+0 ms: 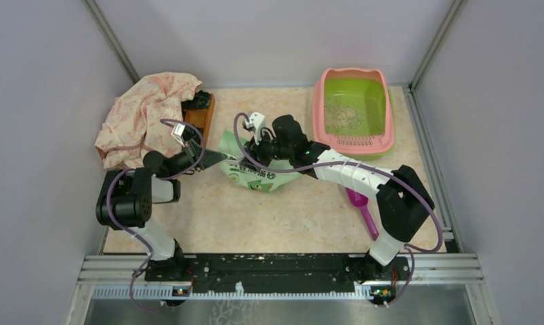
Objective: Fill the litter box with clean litter
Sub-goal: Clamp the cat litter bag at the center of the board.
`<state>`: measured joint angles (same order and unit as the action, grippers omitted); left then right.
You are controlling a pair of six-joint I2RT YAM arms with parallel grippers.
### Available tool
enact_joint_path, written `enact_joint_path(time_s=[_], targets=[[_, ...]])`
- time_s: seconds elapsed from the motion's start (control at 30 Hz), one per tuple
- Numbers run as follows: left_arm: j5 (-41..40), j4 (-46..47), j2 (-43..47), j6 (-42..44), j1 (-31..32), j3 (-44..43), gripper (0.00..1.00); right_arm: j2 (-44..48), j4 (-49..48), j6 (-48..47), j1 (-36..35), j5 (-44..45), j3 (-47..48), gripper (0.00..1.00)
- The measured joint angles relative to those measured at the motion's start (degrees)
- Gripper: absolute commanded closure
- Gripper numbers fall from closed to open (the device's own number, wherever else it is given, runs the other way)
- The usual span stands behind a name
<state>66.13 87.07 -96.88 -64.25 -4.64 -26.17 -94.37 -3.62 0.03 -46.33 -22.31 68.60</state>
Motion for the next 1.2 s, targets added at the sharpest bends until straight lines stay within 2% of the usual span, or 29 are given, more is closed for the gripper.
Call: enact_joint_path(time_s=[0.17, 0.27, 0.4, 0.53, 0.8, 1.2], targets=[[-0.5, 0.3, -0.2, -0.6, -0.3, 0.0, 1.0, 2.3, 4.9, -3.2, 3.6, -4.7, -0.8, 0.51], [-0.7, 0.3, -0.2, -0.7, -0.4, 0.0, 1.0, 6.4, 5.3, -4.6, 6.4, -6.5, -4.9, 0.45], [-0.8, 0.3, -0.2, -0.8, -0.4, 0.0, 1.0, 13.2, 3.6, -5.6, 8.7, -7.4, -11.6, 0.53], [-0.8, 0.3, -0.4, -1.3, -0.4, 0.0, 1.0, 14.3, 1.3, -6.0, 8.6, -8.7, -13.1, 0.54], [-1.0, 0.4, -0.6, -1.8, -0.4, 0.0, 1.0, 14.3, -5.8, -4.7, 7.4, -9.7, -19.1, 0.54], [-1.8, 0.5, -1.8, -2.4, -0.7, 0.0, 1.0, 11.8, -28.1, 0.5, 5.0, -5.2, -26.9, 0.57]])
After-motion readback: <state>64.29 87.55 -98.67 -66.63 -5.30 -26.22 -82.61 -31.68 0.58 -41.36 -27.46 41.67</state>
